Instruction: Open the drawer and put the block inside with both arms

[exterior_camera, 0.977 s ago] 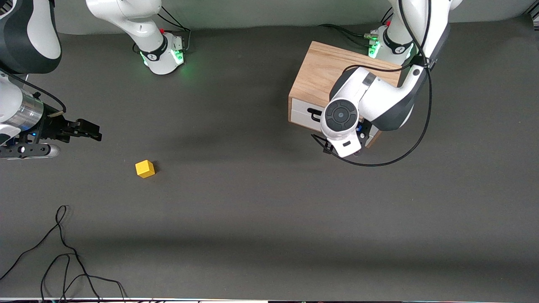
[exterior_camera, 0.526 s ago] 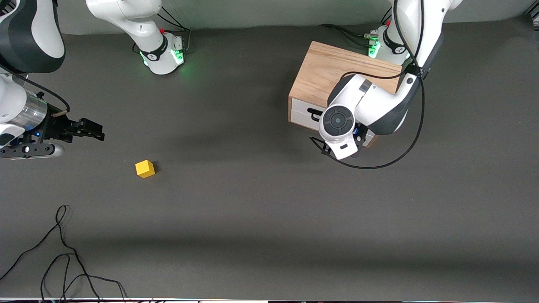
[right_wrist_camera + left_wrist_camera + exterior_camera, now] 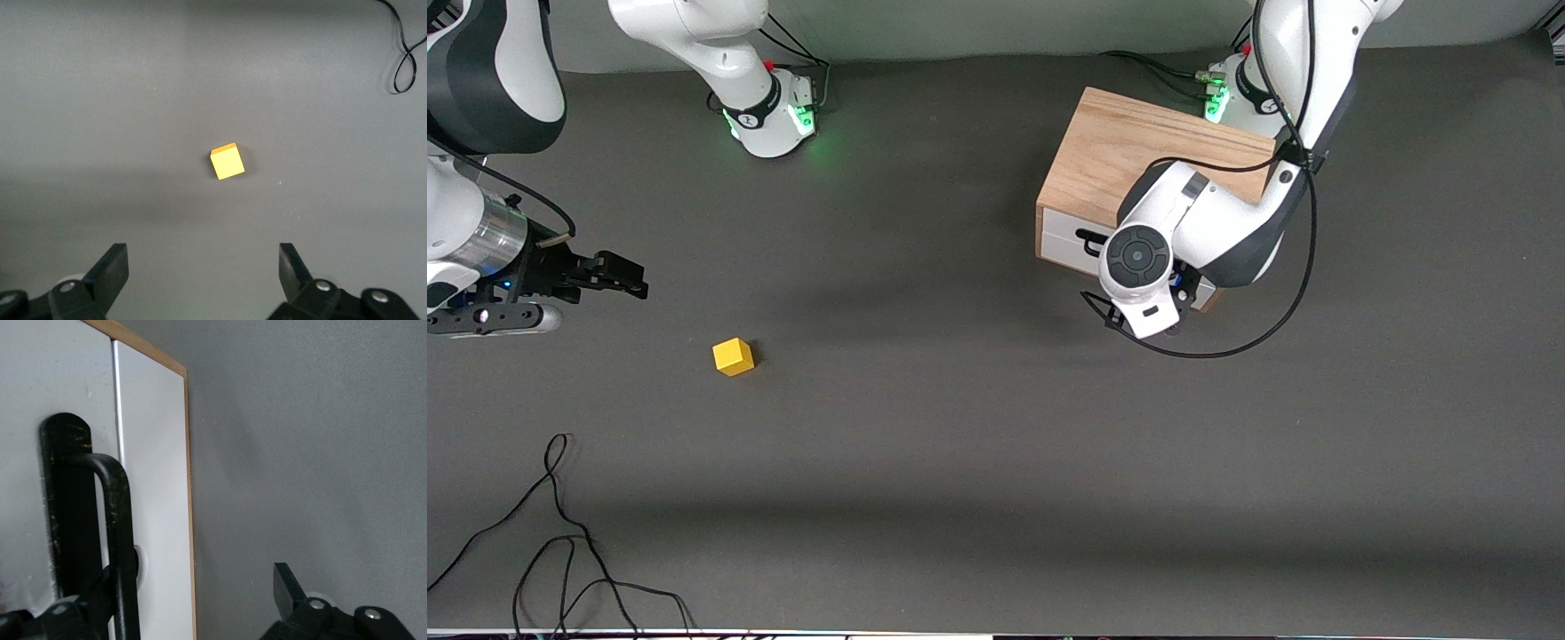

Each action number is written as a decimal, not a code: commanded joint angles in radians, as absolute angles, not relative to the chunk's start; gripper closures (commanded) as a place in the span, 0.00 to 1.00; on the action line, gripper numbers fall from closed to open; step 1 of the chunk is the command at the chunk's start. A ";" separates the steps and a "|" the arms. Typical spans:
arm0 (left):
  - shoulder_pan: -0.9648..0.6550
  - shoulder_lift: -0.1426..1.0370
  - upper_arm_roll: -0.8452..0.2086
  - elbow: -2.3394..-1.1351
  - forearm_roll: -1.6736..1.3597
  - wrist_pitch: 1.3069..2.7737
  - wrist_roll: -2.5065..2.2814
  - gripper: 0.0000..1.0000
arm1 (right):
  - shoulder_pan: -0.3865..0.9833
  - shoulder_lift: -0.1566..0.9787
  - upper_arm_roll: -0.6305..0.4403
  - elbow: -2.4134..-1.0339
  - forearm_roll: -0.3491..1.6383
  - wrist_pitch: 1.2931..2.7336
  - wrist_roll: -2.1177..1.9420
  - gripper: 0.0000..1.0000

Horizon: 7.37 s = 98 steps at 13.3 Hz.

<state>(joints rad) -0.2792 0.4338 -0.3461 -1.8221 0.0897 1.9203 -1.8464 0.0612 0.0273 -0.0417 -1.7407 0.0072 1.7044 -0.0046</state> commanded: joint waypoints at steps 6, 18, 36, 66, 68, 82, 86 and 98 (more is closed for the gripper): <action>-0.284 0.456 -0.341 -1.764 0.112 1.956 -1.859 0.00 | 0.066 -0.003 -0.046 -1.759 -0.005 1.715 -0.018 0.00; -0.285 0.560 -0.339 -1.635 0.129 2.008 -1.858 0.00 | 0.066 0.014 -0.043 -1.758 -0.006 1.747 -0.005 0.00; -0.293 0.692 -0.341 -1.445 0.175 2.149 -1.858 0.00 | 0.064 0.031 -0.046 -1.750 -0.006 1.769 -0.008 0.00; -0.123 0.450 -0.348 -1.295 0.046 1.759 -1.363 0.00 | 0.061 0.032 -0.051 -1.869 0.001 1.880 -0.021 0.00; -0.051 0.384 -0.347 -1.298 0.011 1.643 -1.184 0.00 | 0.063 0.022 -0.051 -1.983 0.005 2.018 -0.025 0.00; 0.057 0.077 -0.125 -1.482 0.005 1.471 -0.105 0.00 | 0.061 0.307 -0.054 -2.316 0.005 2.687 -0.115 0.00; 0.051 0.071 -0.130 -1.482 0.008 1.483 -0.100 0.00 | 0.057 0.371 -0.054 -2.345 -0.005 2.812 -0.150 0.00; -0.038 0.040 -0.044 -1.545 0.008 1.529 -0.037 0.00 | 0.097 0.209 -0.025 -2.055 0.003 2.337 0.014 0.99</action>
<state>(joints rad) -0.0187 0.0752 -0.0666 -1.5101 0.0141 1.5214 -0.0560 0.0788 0.2816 -0.0301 -2.1775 0.0024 2.5300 -0.0413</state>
